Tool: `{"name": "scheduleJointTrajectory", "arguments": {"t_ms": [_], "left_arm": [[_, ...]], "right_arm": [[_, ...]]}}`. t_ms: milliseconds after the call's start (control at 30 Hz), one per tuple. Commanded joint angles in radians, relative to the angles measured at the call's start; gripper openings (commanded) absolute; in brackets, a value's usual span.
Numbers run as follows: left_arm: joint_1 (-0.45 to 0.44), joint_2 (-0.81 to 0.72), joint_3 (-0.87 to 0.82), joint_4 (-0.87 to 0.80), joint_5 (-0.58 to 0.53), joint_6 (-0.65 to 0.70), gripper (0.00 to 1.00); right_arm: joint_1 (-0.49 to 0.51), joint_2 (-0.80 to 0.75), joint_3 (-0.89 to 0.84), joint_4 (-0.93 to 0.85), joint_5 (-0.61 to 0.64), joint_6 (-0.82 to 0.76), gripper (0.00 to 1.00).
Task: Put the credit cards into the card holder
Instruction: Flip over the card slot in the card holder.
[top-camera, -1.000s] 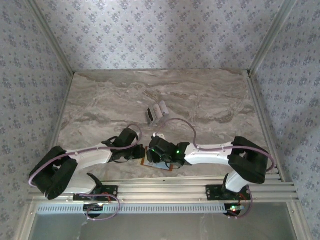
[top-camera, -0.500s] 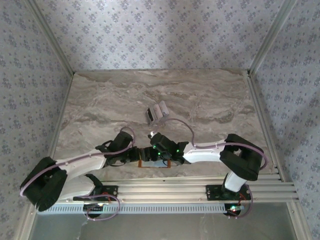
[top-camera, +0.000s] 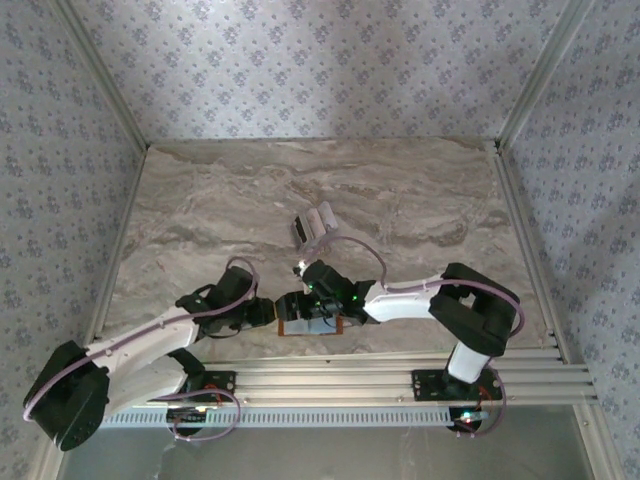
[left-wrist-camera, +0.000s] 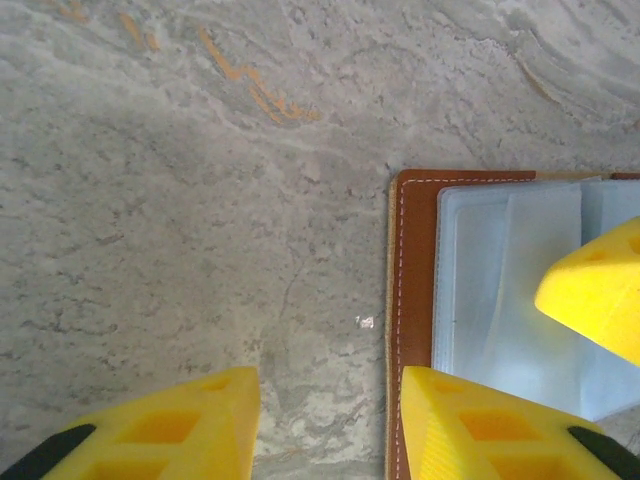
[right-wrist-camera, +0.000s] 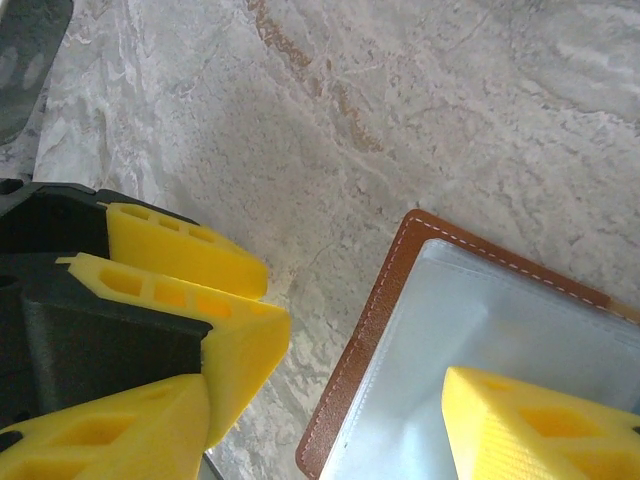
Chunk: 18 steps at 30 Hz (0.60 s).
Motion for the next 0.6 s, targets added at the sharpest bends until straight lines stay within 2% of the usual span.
{"name": "scheduleJointTrajectory", "arguments": {"t_ms": [0,167,567], "left_arm": [[-0.004,-0.051,0.023,0.002,0.068,0.011,0.46],[0.003,-0.115,0.031,-0.053,0.047,0.012,0.51],[0.018,-0.181,0.060,-0.132,0.022,0.024,0.63]], "right_arm": [[-0.025,0.026,-0.003,0.039,-0.045,0.023,0.68],[-0.051,0.062,0.011,0.061,-0.139,0.047,0.70],[-0.070,-0.075,0.055,-0.154,-0.073,-0.070,0.75]]}}
